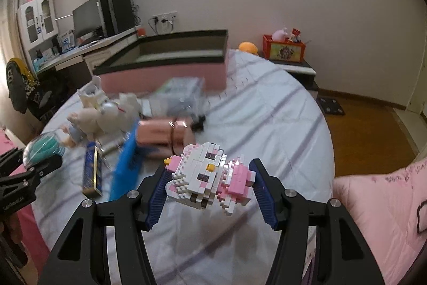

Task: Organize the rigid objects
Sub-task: 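Carry both items over the pink box and release them inside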

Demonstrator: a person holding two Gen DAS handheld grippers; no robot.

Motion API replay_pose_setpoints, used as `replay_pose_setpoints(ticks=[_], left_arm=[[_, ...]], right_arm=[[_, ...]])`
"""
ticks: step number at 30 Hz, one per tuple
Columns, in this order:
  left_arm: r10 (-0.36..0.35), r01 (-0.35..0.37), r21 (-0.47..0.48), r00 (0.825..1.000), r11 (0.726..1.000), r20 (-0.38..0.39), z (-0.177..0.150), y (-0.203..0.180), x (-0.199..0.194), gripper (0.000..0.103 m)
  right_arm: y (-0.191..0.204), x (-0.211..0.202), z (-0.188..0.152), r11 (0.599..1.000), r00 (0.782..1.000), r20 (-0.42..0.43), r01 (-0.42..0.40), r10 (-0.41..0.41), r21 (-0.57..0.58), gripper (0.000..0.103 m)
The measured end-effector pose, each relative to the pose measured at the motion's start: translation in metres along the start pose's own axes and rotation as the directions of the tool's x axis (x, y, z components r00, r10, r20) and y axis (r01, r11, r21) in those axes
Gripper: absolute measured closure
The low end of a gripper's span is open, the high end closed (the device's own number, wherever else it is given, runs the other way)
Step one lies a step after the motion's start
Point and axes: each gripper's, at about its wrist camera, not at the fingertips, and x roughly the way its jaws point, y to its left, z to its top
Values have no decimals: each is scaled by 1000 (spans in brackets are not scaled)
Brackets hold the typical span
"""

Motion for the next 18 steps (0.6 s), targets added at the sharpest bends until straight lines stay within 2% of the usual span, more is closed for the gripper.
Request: replay_pose_setpoints(ticks=[5, 10, 14, 18], left_arm=[[-26, 26, 7, 999, 1000, 43, 43, 1, 10, 48], [-20, 16, 50, 997, 999, 78, 97, 0, 31, 47], [-29, 25, 63, 997, 998, 73, 143, 9, 61, 47], [13, -17, 85, 999, 996, 37, 183, 19, 102, 47]], right_arm=[[13, 1, 29, 999, 999, 35, -24, 26, -42, 43], [25, 15, 71, 995, 996, 67, -46, 52, -83, 43], [31, 41, 117, 992, 995, 77, -55, 65, -116, 43], [33, 85, 162, 991, 997, 38, -61, 66, -119, 43]])
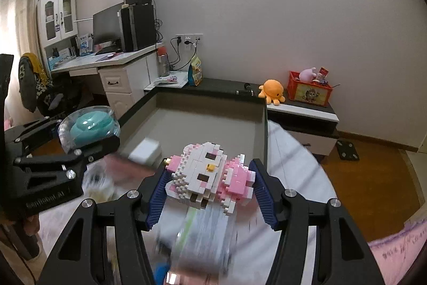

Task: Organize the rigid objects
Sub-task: 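Carry both items over the pink box and release them inside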

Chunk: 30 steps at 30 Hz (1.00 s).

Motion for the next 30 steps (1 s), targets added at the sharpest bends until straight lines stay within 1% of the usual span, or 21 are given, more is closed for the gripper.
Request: replay_pose_setpoints(ticks=[1, 3, 5, 7, 10, 11, 13, 16, 19, 21, 22, 23, 25, 27, 30], left_arm=[[1, -1, -3, 1000, 1000, -19, 7, 4, 12, 47], [-21, 19, -23, 997, 1000, -74, 22, 15, 41, 47], [10, -13, -20, 993, 1000, -114, 31, 23, 67, 48], [20, -23, -22, 988, 999, -150, 38, 29, 88, 48], [28, -34, -26, 978, 999, -207, 41, 35, 115, 48], [32, -38, -25, 973, 999, -228, 40, 36, 123, 48], [24, -32, -28, 969, 999, -247, 35, 37, 133, 48], [32, -41, -27, 965, 999, -260, 31, 37, 142, 48], [41, -49, -25, 966, 998, -255, 32, 37, 143, 48], [57, -65, -27, 972, 998, -229, 33, 37, 139, 46], [61, -68, -28, 973, 997, -223, 33, 38, 136, 44], [61, -67, -26, 977, 997, -205, 34, 37, 130, 39], [79, -84, -28, 985, 996, -155, 37, 39, 117, 32], [77, -82, -38, 990, 996, -117, 37, 43, 103, 19], [61, -67, -83, 995, 994, -74, 38, 51, 77, 18]], right_arm=[[-2, 10, 7, 1000, 1000, -8, -1, 1, 6, 43], [-5, 39, 22, 1000, 998, -60, 8, -7, 7, 43], [-8, 63, 31, 1000, 995, -101, 0, 2, 22, 43], [-10, 91, 37, 1000, 987, -159, -1, 5, 28, 43], [-10, 115, 37, 1000, 975, -222, 2, 5, 31, 43], [-11, 123, 36, 999, 971, -239, -6, 16, 42, 43], [-10, 137, 33, 999, 959, -284, -1, 13, 42, 43], [-9, 144, 30, 999, 952, -307, -5, 15, 36, 43], [-12, 148, 29, 999, 948, -317, -11, 23, 41, 42], [-15, 148, 29, 998, 948, -315, -17, 35, 59, 42], [-16, 146, 29, 997, 950, -309, -19, 39, 70, 42], [-17, 143, 30, 996, 954, -296, -20, 45, 84, 41], [-19, 133, 31, 995, 964, -261, -20, 46, 101, 33], [-20, 121, 33, 993, 969, -239, -28, 55, 116, 30], [-18, 97, 34, 992, 978, -199, -36, 60, 119, 26]])
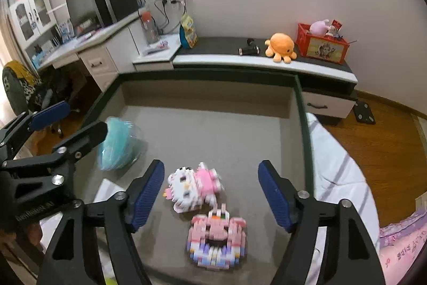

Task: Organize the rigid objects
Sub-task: 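Carry both items over the pink box and release them inside, then withdraw both tools from the box back toward the bed items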

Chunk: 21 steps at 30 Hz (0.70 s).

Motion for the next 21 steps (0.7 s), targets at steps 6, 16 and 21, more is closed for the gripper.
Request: replay_pose_setpoints(ticks=[6, 16, 21], left_arm=[[31, -29, -26, 994, 999, 102, -15, 8, -69, 14], [27, -18, -25, 925, 1000, 378, -88, -22, -238, 0], [55, -36, -50, 887, 998, 459, -127, -44, -297, 0]], right_arm=[[8, -58, -15, 1000, 995, 97, -20, 20, 5, 24], [38, -199, -93, 999, 927, 375, -14, 25, -32, 16], [53, -250, -138, 999, 871, 490, 34, -21, -17, 14]])
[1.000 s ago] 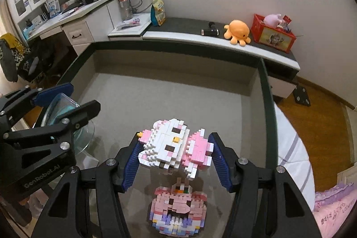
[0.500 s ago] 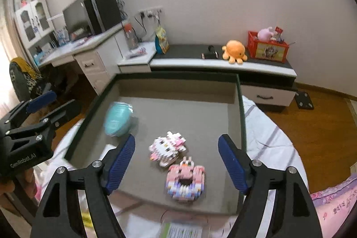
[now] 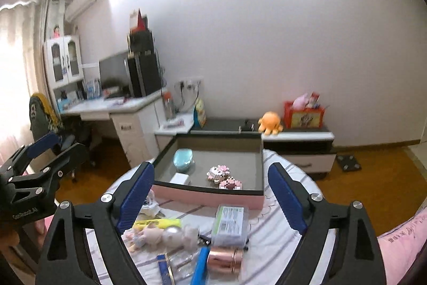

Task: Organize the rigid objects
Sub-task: 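Withdraw both tools from the box back toward the bed items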

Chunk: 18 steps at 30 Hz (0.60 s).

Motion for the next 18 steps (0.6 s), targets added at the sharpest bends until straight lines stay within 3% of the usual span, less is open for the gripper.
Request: replay_pose_setpoints(ticks=[4, 8, 18], left_arm=[[39, -39, 5, 999, 999, 32, -16, -11, -40, 0], [65, -66, 18, 997, 998, 28, -32, -14, -64, 0], [91, -93, 31, 995, 995, 48, -38, -15, -94, 0]], right_arm=[[12, -44, -23, 997, 993, 90, 80, -79, -13, 14], [19, -68, -39, 987, 979, 129, 160, -157, -17, 14], [28, -102, -49, 980, 968, 157, 198, -195, -8, 14]])
